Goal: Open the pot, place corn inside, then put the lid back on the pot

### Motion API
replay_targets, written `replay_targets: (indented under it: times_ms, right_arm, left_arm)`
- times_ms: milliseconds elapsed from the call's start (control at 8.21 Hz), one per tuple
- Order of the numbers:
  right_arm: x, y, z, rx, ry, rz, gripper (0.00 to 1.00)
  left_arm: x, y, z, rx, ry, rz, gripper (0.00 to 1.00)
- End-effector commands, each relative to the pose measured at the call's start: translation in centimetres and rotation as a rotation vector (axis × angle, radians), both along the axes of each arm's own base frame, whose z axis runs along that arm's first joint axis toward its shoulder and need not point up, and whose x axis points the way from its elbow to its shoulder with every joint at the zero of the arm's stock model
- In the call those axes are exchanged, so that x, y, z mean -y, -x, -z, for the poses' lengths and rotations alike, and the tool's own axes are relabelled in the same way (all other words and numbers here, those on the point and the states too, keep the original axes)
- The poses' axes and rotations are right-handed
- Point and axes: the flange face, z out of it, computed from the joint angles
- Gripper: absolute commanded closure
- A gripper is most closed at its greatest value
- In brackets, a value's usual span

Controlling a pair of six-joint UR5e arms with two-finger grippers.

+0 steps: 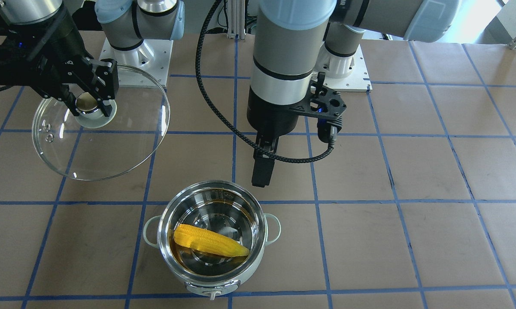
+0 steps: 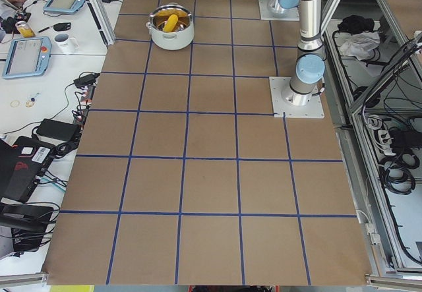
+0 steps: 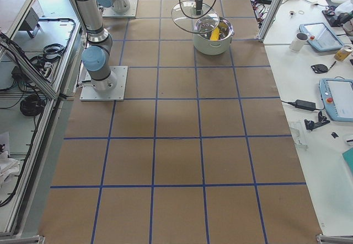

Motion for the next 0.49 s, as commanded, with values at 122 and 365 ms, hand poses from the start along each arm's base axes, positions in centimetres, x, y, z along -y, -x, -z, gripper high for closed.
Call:
replay_targets:
  times_ms: [122, 365]
  right_arm:
    - [5.6, -10.9, 5.6, 0.009, 0.059, 0.002, 1.0]
    - [7.6, -16.9, 10.7, 0.003, 0.095, 0.03, 1.0]
  left_arm:
    - [-0.6, -13.7, -5.9, 0.036, 0.024, 0.034, 0.0]
    - [-3.8, -16.1, -8.1, 0.071, 0.064, 0.189, 0.0]
